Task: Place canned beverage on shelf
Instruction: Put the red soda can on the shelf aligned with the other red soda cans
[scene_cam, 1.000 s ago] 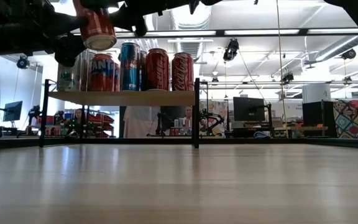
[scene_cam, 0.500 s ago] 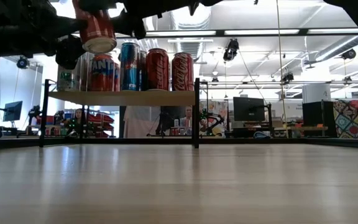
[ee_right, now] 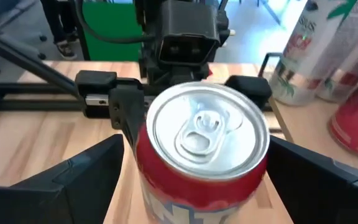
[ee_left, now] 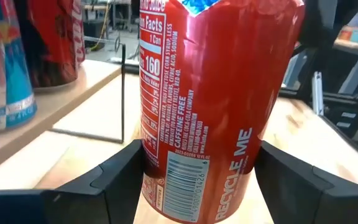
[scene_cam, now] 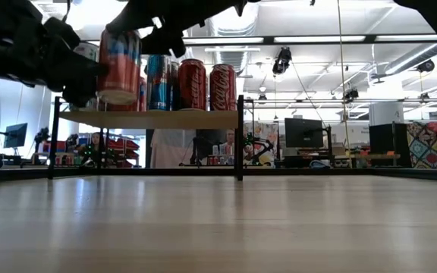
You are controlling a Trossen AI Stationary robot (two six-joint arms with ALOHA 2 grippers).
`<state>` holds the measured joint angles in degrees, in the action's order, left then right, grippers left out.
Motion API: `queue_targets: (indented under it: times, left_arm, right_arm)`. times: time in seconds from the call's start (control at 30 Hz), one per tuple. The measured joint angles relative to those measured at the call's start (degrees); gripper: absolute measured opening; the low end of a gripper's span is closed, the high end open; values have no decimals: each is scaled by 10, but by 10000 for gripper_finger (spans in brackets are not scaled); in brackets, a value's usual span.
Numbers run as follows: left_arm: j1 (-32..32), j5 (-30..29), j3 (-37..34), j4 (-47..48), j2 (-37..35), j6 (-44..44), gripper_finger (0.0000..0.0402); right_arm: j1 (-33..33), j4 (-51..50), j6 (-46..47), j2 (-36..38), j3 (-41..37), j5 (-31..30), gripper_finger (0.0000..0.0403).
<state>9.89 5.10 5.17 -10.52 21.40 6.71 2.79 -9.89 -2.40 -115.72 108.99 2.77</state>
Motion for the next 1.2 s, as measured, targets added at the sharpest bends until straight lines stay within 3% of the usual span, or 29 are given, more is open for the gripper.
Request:
queue_targets:
  times: [0.3,0.8,1.07,1.2]
  left_arm:
    - [0,-2,0,1,11,3,253]
    - [0,-1,0,-16,14,0,254]
    - [0,-1,0,-16,14,0,255]
    - [0,-1,0,-20,14,2,256]
  right_arm:
    - [4,-62,-10,1,30,0,364]
    - [6,-44,-12,-10,32,2,361]
    - [12,-45,-15,-10,36,20,278]
    - [13,-45,-12,-10,36,21,274]
